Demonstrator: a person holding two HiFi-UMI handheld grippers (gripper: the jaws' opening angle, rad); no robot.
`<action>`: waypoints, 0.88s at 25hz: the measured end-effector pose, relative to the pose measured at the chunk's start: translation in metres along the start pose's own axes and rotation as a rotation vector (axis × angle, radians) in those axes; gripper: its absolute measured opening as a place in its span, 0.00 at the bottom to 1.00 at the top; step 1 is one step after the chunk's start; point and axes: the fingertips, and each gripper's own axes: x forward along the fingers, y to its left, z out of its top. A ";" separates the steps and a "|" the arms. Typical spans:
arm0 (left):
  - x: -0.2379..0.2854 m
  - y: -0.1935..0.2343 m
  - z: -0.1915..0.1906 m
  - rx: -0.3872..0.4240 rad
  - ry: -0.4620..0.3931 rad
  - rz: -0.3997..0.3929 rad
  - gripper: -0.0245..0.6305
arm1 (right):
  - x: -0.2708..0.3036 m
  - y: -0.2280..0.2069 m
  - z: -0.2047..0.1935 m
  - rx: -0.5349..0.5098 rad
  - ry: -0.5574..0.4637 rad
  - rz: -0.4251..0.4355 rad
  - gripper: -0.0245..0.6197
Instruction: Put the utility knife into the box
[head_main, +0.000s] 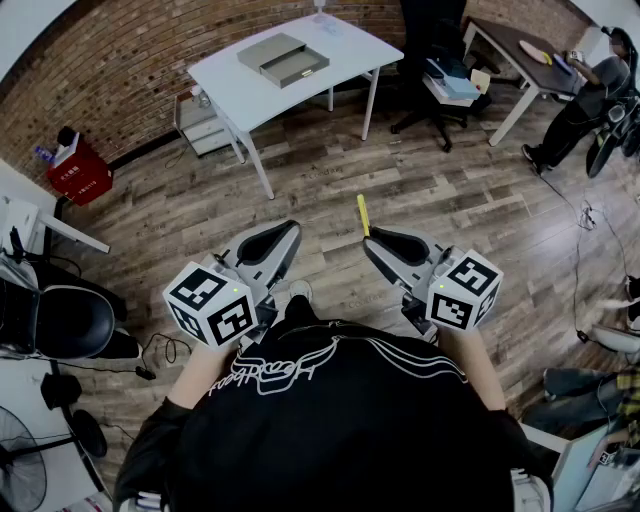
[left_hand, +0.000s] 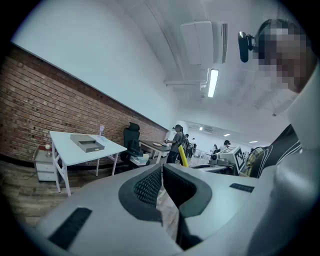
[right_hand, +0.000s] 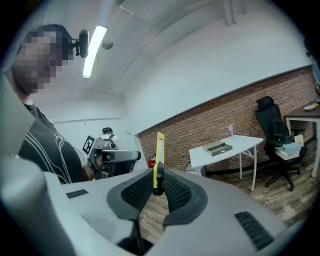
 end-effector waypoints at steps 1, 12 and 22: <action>0.000 -0.001 -0.001 0.001 0.003 -0.001 0.09 | -0.001 0.000 0.000 -0.002 -0.001 -0.001 0.14; 0.015 -0.010 -0.002 0.013 0.011 -0.030 0.09 | -0.015 -0.011 0.003 0.004 -0.024 -0.039 0.14; 0.043 -0.007 -0.002 0.024 0.044 -0.067 0.09 | -0.025 -0.038 0.006 0.028 -0.038 -0.094 0.14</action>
